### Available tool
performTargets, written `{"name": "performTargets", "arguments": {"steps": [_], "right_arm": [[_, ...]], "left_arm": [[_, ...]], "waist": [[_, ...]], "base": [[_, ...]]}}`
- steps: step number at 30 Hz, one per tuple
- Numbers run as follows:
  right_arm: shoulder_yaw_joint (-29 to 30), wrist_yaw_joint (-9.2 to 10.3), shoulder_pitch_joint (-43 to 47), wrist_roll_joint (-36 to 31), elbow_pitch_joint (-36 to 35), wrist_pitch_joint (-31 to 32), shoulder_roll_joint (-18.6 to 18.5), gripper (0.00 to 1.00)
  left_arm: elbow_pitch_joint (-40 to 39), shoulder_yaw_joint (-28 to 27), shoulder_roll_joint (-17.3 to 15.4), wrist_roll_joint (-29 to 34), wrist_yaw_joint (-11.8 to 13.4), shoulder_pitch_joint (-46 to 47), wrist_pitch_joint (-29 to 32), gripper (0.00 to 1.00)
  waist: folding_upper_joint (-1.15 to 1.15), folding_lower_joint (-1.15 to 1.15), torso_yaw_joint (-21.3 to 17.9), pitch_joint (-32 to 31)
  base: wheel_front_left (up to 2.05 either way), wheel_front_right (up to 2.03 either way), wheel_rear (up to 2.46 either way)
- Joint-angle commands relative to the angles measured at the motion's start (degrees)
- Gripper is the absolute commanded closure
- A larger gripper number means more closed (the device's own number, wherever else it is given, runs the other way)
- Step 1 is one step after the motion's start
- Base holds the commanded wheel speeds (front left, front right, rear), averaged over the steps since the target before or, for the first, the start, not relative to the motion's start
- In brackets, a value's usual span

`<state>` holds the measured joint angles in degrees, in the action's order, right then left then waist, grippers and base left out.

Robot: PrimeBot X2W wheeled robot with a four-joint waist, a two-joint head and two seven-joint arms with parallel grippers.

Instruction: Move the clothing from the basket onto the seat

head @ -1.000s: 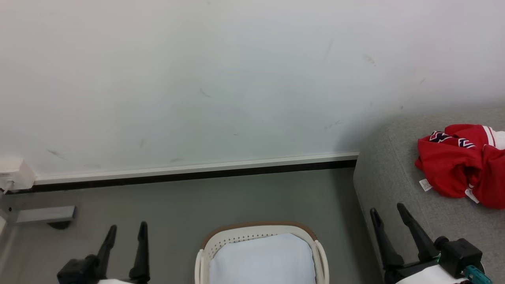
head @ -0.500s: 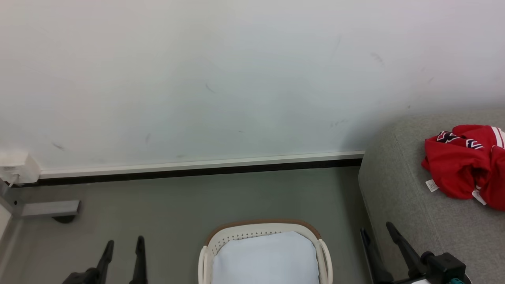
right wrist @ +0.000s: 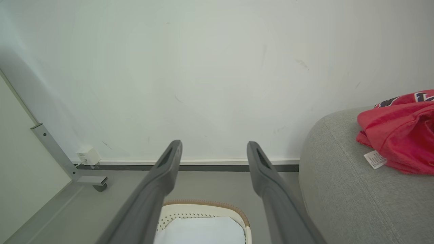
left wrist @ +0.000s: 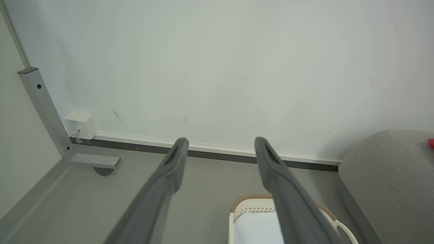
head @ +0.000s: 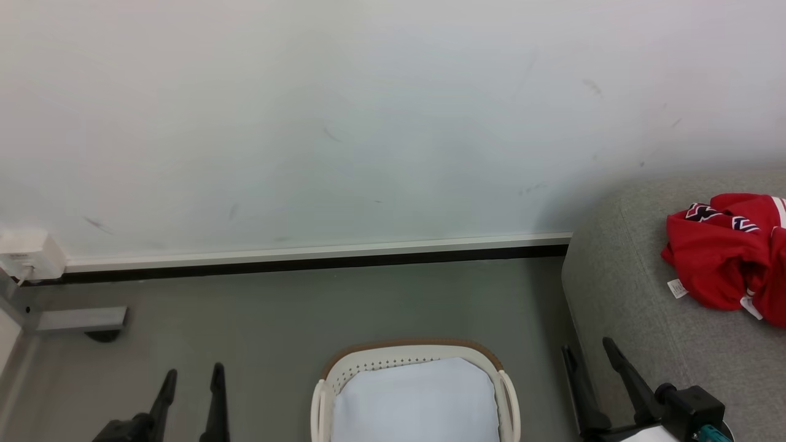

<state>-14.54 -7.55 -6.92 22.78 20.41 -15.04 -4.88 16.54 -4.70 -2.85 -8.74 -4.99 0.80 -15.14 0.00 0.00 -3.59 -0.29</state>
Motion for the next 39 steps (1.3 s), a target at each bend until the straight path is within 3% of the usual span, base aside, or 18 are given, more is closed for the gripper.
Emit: {"name": "performTargets", "arguments": {"steps": [1, 2, 5, 39], "right_arm": [[0.2, 0.13, -0.7, -0.5, 0.0, -0.2, 0.1, 0.0], [0.1, 0.0, 0.0, 0.0, 0.0, 0.0, 0.0, 1.0], [0.1, 0.0, 1.0, 0.6, 0.8, 0.2, 0.0, 1.0], [7.6, 0.03, 0.5, 28.6, -2.0, 8.0, 0.2, 1.0]], "left_arm": [[0.2, 0.0, -0.1, -0.8, 0.1, 0.4, 0.0, 0.0], [0.1, 0.0, 0.0, -0.3, 0.0, 0.1, 0.0, 1.0], [1.6, -0.2, 0.3, -0.8, 0.0, -0.3, 0.4, 1.0], [-0.3, -0.8, 0.1, -33.6, -0.9, 2.2, 8.8, 1.0]], "waist": [[0.0, 0.0, 0.1, 0.0], [0.0, 0.0, 0.1, 0.0], [0.0, 0.0, 0.1, 0.0], [0.0, 0.0, 1.0, 0.1]], "base": [[0.0, 0.0, 0.0], [0.0, 0.0, 0.0], [0.0, 0.0, 0.0], [0.0, 0.0, 0.0]]}}
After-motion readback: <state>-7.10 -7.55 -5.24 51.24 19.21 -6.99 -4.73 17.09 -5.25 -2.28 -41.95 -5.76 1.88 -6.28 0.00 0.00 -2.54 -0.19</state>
